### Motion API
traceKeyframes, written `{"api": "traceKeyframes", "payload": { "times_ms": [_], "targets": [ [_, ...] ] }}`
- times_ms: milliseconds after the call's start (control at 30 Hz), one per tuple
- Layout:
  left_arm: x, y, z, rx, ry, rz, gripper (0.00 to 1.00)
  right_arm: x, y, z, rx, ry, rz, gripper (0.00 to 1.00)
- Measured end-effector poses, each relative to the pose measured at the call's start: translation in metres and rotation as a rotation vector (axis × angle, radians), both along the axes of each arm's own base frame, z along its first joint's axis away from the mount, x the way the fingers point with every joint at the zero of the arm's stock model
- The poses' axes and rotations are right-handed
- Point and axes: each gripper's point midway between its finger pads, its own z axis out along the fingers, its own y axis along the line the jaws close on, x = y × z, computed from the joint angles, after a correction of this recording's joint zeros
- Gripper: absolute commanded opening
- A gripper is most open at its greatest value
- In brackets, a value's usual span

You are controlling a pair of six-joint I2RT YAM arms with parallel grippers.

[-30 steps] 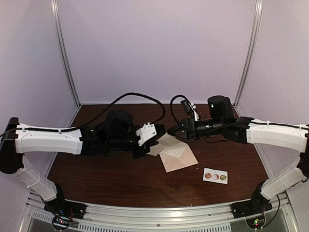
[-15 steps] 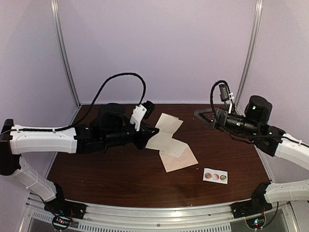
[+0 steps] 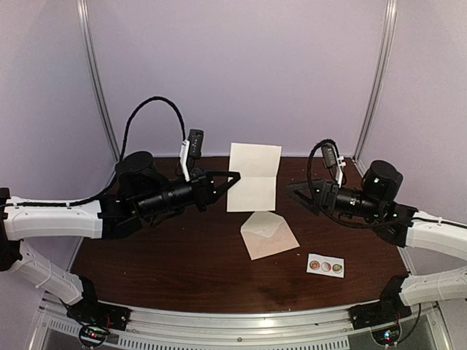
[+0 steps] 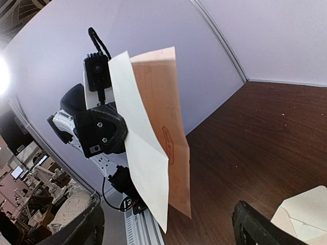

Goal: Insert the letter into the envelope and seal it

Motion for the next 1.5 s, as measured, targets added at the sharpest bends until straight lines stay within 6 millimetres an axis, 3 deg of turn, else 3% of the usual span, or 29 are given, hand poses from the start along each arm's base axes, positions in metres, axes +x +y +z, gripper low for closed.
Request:
{"api": "traceKeyframes", "payload": {
  "times_ms": [300,500,933,1167,1333,1433,1500],
  "targets": [
    [-0.017,-0.002,0.018,-0.079,-0.027,-0.092,0.0,-0.022,0.029,0.0,0.048,0.009,0.116,0.74],
    [-0.024,0.004,0.032,-0.112,-0.054,-0.113,0.0,-0.031,0.041,0.001,0.074,0.022,0.161,0.57],
    [-0.032,0.007,0.04,-0.127,-0.074,-0.143,0.0,-0.032,0.048,0.024,0.157,-0.005,0.187,0.52],
    [-0.036,0.007,0.036,-0.118,-0.072,-0.166,0.0,-0.032,0.05,0.047,0.198,-0.053,0.194,0.31],
    [-0.038,0.006,0.035,-0.116,-0.072,-0.176,0.0,-0.032,0.051,0.051,0.211,-0.064,0.197,0.0],
    [-0.038,0.006,0.035,-0.115,-0.071,-0.176,0.01,-0.031,0.052,0.051,0.21,-0.067,0.193,0.0],
    [-0.037,0.006,0.034,-0.114,-0.07,-0.176,0.15,-0.031,0.052,0.051,0.207,-0.07,0.19,0.0]
  ]
}}
